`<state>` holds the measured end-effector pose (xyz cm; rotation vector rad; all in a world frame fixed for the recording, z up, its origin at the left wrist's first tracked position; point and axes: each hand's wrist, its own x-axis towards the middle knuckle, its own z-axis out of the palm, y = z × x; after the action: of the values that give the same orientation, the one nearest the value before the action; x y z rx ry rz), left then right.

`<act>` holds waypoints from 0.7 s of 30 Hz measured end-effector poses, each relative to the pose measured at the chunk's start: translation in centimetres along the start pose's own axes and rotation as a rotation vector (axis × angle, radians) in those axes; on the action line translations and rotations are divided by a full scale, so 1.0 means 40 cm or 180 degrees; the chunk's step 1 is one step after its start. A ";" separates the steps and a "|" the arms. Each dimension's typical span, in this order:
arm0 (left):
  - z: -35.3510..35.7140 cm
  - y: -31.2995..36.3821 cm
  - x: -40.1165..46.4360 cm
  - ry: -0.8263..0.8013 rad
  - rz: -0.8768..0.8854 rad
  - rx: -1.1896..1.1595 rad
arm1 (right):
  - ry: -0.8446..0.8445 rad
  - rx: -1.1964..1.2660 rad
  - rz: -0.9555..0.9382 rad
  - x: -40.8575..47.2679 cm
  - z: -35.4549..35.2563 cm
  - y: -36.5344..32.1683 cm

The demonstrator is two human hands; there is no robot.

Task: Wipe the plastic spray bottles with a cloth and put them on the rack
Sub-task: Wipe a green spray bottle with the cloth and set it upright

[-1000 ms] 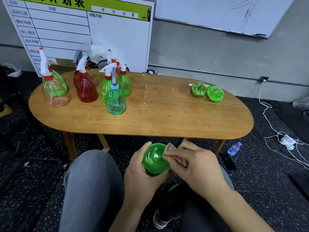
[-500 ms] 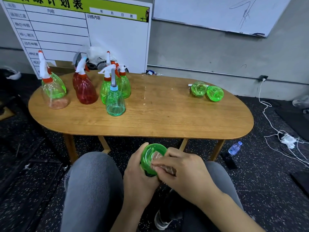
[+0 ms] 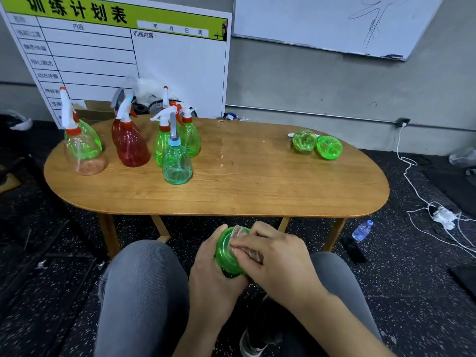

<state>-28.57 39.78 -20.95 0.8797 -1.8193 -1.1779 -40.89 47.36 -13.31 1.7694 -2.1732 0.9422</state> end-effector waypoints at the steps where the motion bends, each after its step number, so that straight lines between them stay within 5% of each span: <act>1: -0.001 0.001 -0.001 0.0009 -0.0002 0.0022 | -0.0040 0.0022 -0.0006 -0.002 0.000 0.000; 21: 0.007 0.007 -0.005 -0.0058 0.0056 -0.0182 | -0.0119 0.0082 -0.0044 -0.021 -0.023 0.020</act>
<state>-28.77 40.15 -20.81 0.8215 -1.7953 -1.2245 -41.63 48.64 -13.30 1.8258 -2.1781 0.9457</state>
